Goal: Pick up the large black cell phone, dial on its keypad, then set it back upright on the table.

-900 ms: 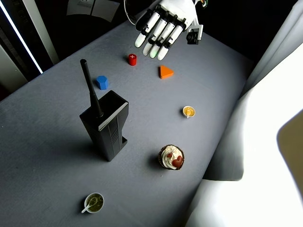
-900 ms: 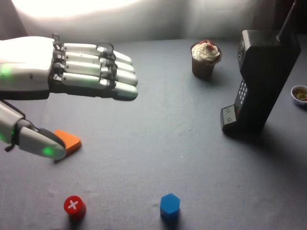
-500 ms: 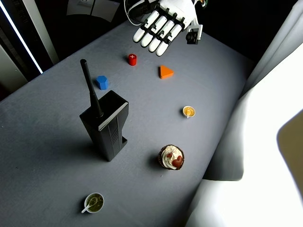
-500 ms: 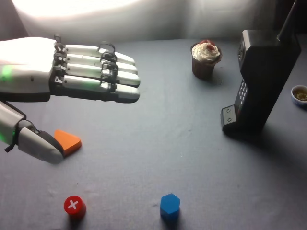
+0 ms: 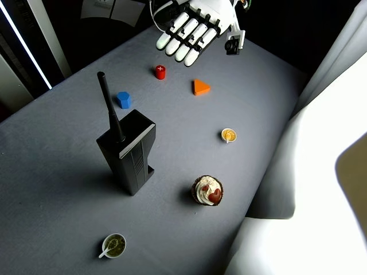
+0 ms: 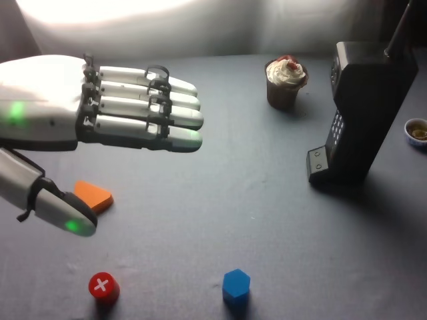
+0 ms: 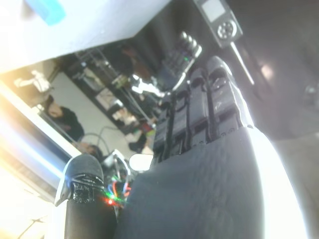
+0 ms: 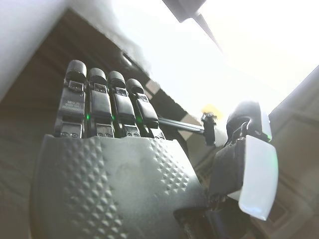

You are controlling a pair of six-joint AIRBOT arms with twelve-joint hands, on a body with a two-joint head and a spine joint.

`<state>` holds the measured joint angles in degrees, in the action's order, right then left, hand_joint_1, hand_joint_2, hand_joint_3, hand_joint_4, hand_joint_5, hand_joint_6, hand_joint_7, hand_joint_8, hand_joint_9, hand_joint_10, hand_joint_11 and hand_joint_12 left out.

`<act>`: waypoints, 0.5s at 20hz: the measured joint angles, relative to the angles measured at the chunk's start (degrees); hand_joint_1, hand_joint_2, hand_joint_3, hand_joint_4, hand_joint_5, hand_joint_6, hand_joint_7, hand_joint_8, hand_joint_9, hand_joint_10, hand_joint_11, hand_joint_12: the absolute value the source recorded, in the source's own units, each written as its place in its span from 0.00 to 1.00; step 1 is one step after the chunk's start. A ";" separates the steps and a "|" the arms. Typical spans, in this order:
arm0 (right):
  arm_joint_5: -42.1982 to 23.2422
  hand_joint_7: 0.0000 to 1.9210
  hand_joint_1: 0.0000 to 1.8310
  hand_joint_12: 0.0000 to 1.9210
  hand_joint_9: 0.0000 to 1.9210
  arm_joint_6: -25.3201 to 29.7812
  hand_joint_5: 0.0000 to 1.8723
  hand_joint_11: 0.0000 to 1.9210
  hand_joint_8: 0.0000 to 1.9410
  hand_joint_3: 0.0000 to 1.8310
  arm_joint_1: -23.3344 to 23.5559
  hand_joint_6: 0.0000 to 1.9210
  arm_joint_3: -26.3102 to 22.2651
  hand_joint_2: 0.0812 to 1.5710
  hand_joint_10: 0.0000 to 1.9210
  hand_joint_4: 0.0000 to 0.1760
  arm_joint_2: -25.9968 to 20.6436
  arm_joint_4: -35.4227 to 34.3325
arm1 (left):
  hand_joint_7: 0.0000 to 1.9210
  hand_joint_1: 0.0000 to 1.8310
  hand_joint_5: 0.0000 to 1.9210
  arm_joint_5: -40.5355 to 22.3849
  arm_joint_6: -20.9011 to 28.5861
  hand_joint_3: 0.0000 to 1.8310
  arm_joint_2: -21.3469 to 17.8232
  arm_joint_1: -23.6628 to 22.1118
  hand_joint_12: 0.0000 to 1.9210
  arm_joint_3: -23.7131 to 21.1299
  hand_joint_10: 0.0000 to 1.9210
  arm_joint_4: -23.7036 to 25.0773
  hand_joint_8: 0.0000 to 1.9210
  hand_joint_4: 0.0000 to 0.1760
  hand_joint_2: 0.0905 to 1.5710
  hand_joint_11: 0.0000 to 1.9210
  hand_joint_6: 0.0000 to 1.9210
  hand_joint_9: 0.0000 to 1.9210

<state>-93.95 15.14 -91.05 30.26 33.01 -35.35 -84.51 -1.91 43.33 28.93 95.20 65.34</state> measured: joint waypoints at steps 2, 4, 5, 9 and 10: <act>-0.72 0.00 0.24 0.06 0.00 0.02 0.00 0.00 0.00 0.00 -1.70 0.00 1.92 0.56 0.00 0.00 0.85 -0.13 | 0.03 0.00 0.04 0.24 -0.98 0.00 0.02 0.61 0.11 -0.37 0.00 -0.22 0.00 0.04 0.72 0.00 0.00 0.03; -0.44 0.00 0.23 0.06 0.00 0.02 0.00 0.00 0.00 0.01 -3.63 0.00 3.80 0.57 0.00 0.00 2.27 -0.09 | 0.03 0.00 0.04 0.98 -1.01 0.00 -0.04 0.63 0.08 -0.76 0.00 -0.52 0.00 0.05 0.72 0.00 0.00 0.02; 0.02 0.00 0.23 0.07 0.00 -0.02 0.00 0.00 0.00 0.00 -4.20 0.00 4.74 0.58 0.00 0.00 2.78 0.00 | 0.03 0.00 0.04 1.36 -0.76 0.00 -0.04 0.63 0.06 -0.76 0.00 -1.31 0.00 0.05 0.72 0.00 0.00 0.02; 1.40 0.00 0.24 0.08 0.00 0.00 0.00 0.00 0.00 0.00 -1.55 0.00 8.81 0.59 0.00 0.00 4.22 0.61 | 0.03 0.00 0.04 1.81 -0.15 0.00 -0.04 0.63 0.08 -0.87 0.00 -2.51 0.00 0.04 0.72 0.00 0.00 0.02; 2.67 0.00 0.23 0.10 0.00 -0.04 0.00 0.00 0.00 0.00 -0.26 0.00 10.43 0.60 0.00 0.00 5.01 0.72 | 0.03 0.00 0.04 1.77 -0.13 0.00 -0.04 0.63 0.08 -0.85 0.00 -2.34 0.00 0.03 0.72 0.00 0.00 0.02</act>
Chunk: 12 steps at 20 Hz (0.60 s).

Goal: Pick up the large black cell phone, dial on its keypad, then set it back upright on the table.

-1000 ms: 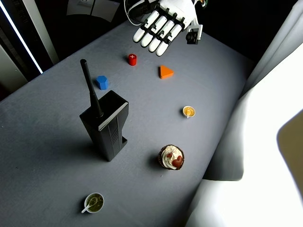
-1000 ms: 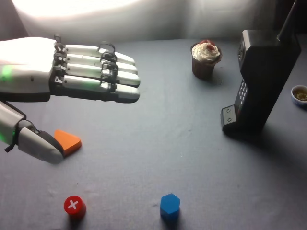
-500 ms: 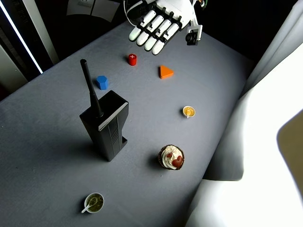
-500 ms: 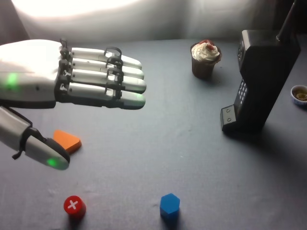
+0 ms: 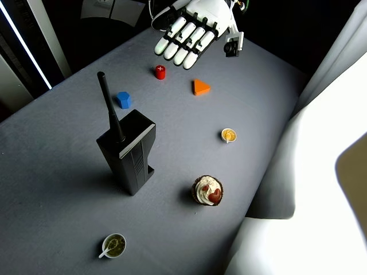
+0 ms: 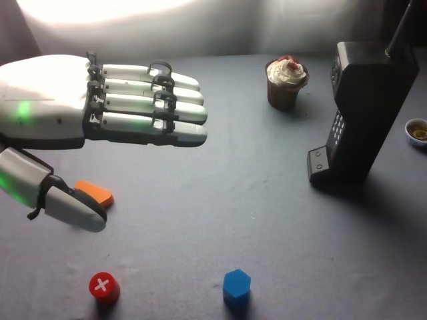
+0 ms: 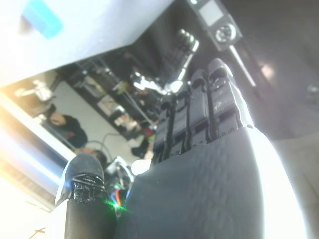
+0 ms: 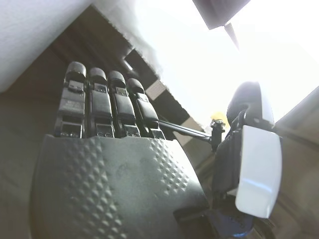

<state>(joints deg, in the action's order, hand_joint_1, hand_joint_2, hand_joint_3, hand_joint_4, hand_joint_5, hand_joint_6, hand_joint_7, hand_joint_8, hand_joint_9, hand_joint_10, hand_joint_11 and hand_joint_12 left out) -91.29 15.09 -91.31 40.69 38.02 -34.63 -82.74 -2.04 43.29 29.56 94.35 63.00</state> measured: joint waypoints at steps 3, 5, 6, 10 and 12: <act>5.33 0.00 0.23 0.10 0.00 -1.60 0.00 0.00 0.00 0.00 2.93 0.00 4.55 0.61 0.00 0.00 2.51 0.70 | 0.03 0.00 0.04 -0.09 0.20 0.00 0.00 0.00 0.08 0.07 0.00 -0.26 0.00 0.04 0.72 0.00 0.00 0.02; 9.49 0.00 0.24 0.07 0.00 -2.49 0.00 0.00 0.00 0.00 6.01 0.00 7.02 0.61 0.00 0.00 3.32 3.43 | 0.02 0.00 0.03 -0.28 0.22 0.00 0.00 0.00 0.08 0.17 0.00 -0.26 0.00 0.05 0.72 0.00 0.00 0.02; 10.03 0.00 0.26 0.04 0.00 -2.64 0.00 0.00 0.00 0.00 6.67 0.00 7.26 0.61 0.00 0.00 3.32 4.09 | 0.02 0.00 0.03 -0.39 0.22 0.00 0.00 0.00 0.07 0.20 0.00 -0.26 0.00 0.05 0.72 0.00 0.00 0.02; 14.25 0.00 0.31 0.04 0.00 -4.94 0.00 0.01 0.00 0.00 11.04 0.00 10.14 0.62 0.00 0.00 4.20 6.34 | 0.03 0.00 0.04 -0.44 0.22 0.00 -0.24 0.00 0.08 0.70 0.00 -0.31 0.00 0.05 0.72 0.00 0.00 0.02; 17.09 0.00 0.34 0.04 0.00 -7.52 0.00 0.00 0.00 0.00 14.14 0.00 11.50 0.62 0.00 0.00 5.11 8.02 | 0.03 0.00 0.03 -0.50 0.26 0.00 -0.24 0.00 0.06 0.70 0.00 -0.26 0.00 0.07 0.72 0.00 0.00 0.02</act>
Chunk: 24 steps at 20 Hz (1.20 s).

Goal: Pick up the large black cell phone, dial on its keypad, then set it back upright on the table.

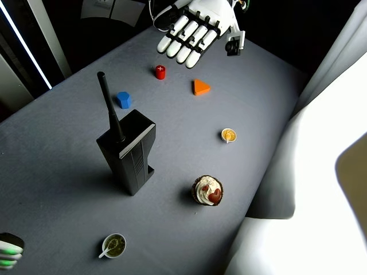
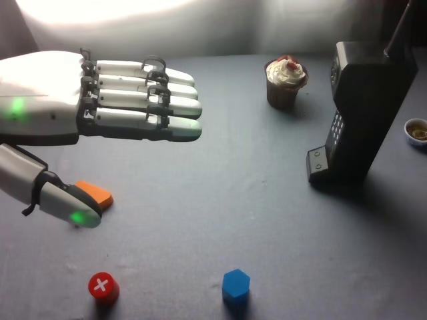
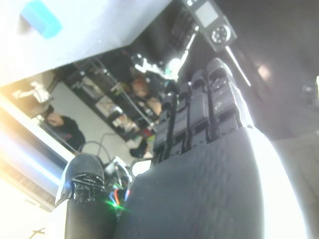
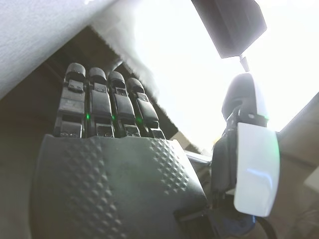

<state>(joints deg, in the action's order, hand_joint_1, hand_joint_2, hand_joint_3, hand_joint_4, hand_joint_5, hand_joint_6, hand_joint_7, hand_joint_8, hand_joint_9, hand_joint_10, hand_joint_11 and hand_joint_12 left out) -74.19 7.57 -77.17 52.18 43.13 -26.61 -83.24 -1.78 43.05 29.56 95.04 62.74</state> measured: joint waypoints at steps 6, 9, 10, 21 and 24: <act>6.23 0.00 0.40 0.02 0.00 -5.16 0.00 0.00 0.00 0.00 7.69 0.00 6.05 0.62 0.00 0.00 3.23 3.82 | 0.03 0.00 0.04 -0.02 0.09 0.00 0.00 -0.13 0.08 0.00 0.00 -0.04 0.00 0.08 0.73 0.00 0.00 0.03; 8.70 0.00 0.39 0.02 0.00 -6.21 0.00 0.00 0.00 0.00 12.35 0.00 8.07 0.62 0.00 0.00 4.44 4.11 | 0.04 0.01 0.05 -0.04 0.11 0.00 0.00 -0.17 0.08 0.00 0.00 -0.02 0.00 0.03 0.73 0.00 0.00 0.03; 9.49 0.00 0.39 0.02 0.00 -6.38 0.00 0.00 0.00 0.00 13.90 0.00 8.26 0.62 0.00 0.00 4.81 4.46 | 0.04 0.01 0.05 -0.04 0.09 0.00 0.00 -0.17 0.08 0.00 0.00 -0.04 0.00 0.03 0.73 0.00 0.00 0.03; 15.06 0.00 0.40 0.11 0.01 -7.50 0.00 0.00 0.00 0.00 27.41 0.00 5.97 0.58 0.00 0.00 5.95 3.80 | 0.08 0.00 0.06 -0.13 0.09 0.00 -0.07 -0.48 0.07 0.00 0.00 0.00 0.00 0.07 0.73 0.00 0.00 0.05; 15.96 0.00 0.39 0.10 0.01 -7.50 0.00 0.00 0.00 0.00 28.79 0.00 4.17 0.58 0.00 0.00 5.90 3.78 | 0.09 0.00 0.06 -0.17 0.11 0.00 -0.07 -0.48 0.06 0.00 0.00 -0.04 0.00 0.06 0.74 0.00 0.00 0.06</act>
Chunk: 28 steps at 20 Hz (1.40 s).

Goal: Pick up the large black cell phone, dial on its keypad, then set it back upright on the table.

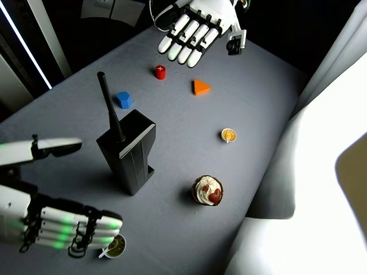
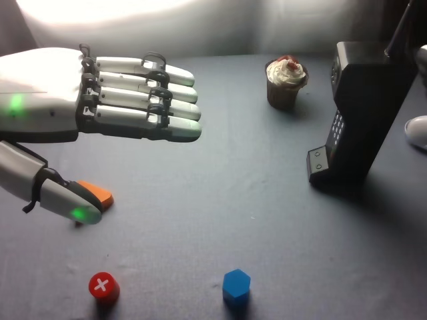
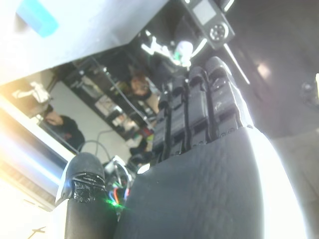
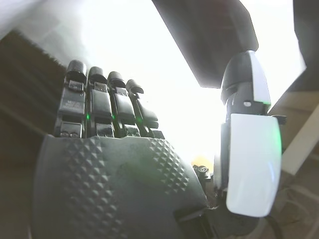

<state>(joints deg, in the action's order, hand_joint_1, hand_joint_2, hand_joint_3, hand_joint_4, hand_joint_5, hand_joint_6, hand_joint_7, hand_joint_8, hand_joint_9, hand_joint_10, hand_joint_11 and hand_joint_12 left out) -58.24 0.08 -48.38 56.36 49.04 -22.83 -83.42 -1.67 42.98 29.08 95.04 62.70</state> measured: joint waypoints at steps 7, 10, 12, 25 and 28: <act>1.18 0.00 0.39 0.01 0.00 -0.13 0.00 0.00 0.00 0.00 1.29 0.00 0.24 0.58 0.00 0.00 0.52 0.57 | 0.09 0.01 0.07 -0.04 0.00 0.00 -0.02 -0.07 0.14 0.00 0.00 0.00 0.00 0.05 0.73 0.00 0.00 0.07; 2.16 0.00 0.37 0.01 0.00 -0.15 0.00 0.01 0.00 0.00 2.78 0.00 0.92 0.55 0.00 0.00 1.14 2.25 | 0.08 0.00 0.07 -0.13 0.02 0.00 -0.04 -0.13 0.10 0.17 0.00 -0.11 0.00 0.06 0.74 0.00 0.00 0.06; 3.10 0.00 0.34 0.01 0.00 -0.17 0.00 0.01 0.00 0.00 4.15 0.00 1.09 0.54 0.00 0.00 1.46 2.75 | 0.08 0.01 0.07 -0.31 0.04 0.00 -0.04 -0.24 0.09 0.26 0.00 -0.22 0.00 0.08 0.74 0.00 0.00 0.06; 3.67 0.00 0.40 0.00 0.00 -0.15 0.00 0.00 0.00 0.00 8.98 0.00 -1.70 0.53 0.00 0.00 2.25 -2.25 | 0.08 0.00 0.07 -0.61 0.31 0.00 -0.04 -0.28 0.08 0.87 0.00 -0.24 0.00 0.05 0.74 0.00 0.00 0.05; 3.61 0.00 0.41 0.00 0.00 -0.17 0.00 0.00 0.00 0.01 8.98 0.00 -1.99 0.56 0.00 0.00 2.62 -4.17 | 0.08 0.01 0.07 -0.66 0.35 0.00 -0.04 -0.31 0.10 0.90 0.00 -0.28 0.00 0.04 0.74 0.00 0.00 0.05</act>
<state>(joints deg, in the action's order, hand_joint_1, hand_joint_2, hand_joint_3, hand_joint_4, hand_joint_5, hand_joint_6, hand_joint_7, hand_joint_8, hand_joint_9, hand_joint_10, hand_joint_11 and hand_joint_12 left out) -54.63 -0.10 -39.40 54.37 51.66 -27.00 -84.07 -1.32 42.94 28.77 95.94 62.41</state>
